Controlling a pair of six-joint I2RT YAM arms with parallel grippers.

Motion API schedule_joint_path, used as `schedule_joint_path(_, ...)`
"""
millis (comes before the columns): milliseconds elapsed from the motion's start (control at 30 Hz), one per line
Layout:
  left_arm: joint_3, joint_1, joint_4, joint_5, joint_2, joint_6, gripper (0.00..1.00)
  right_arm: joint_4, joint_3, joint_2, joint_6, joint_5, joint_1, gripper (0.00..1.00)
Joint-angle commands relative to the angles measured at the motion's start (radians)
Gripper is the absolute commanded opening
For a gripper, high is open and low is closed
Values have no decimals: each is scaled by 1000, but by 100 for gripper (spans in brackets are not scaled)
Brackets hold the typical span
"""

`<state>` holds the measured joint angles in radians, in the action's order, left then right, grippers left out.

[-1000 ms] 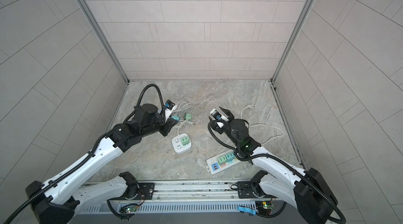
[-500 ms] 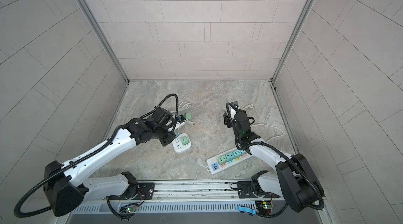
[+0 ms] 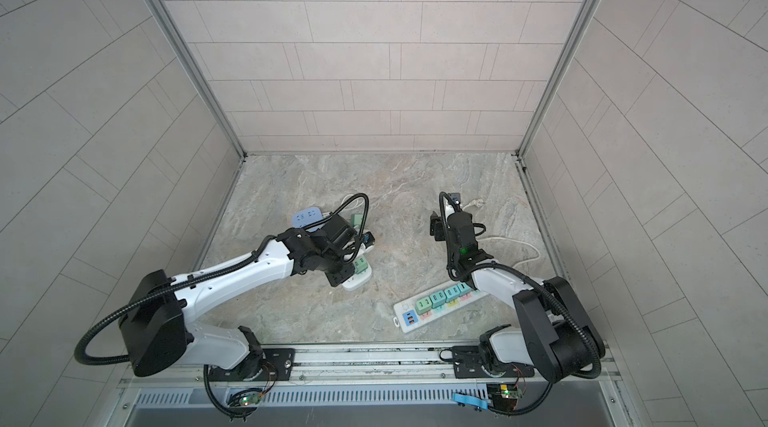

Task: Insert the plug
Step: 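Press the teal adapter down into the white square socket with the left gripper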

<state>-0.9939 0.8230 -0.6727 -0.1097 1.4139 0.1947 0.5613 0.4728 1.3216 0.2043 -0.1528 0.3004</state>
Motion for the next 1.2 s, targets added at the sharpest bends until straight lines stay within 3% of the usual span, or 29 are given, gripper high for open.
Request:
schedule_joint_path(0, 46, 5, -45, 8, 16, -10, 0, 25, -5, -21, 17, -15, -1, 80)
schedule_joint_path(300, -8, 4, -154, 56, 2, -107, 0, 20, -3, -16, 17, -11, -1, 80)
schedule_joint_path(567, -59, 4, -130, 22, 85, -131, 0, 17, 0, -17, 17, -11, -1, 80)
schedule_joint_path(1167, -72, -7, -56, 72, 146, -154, 0, 19, -5, -20, 18, -11, -1, 80)
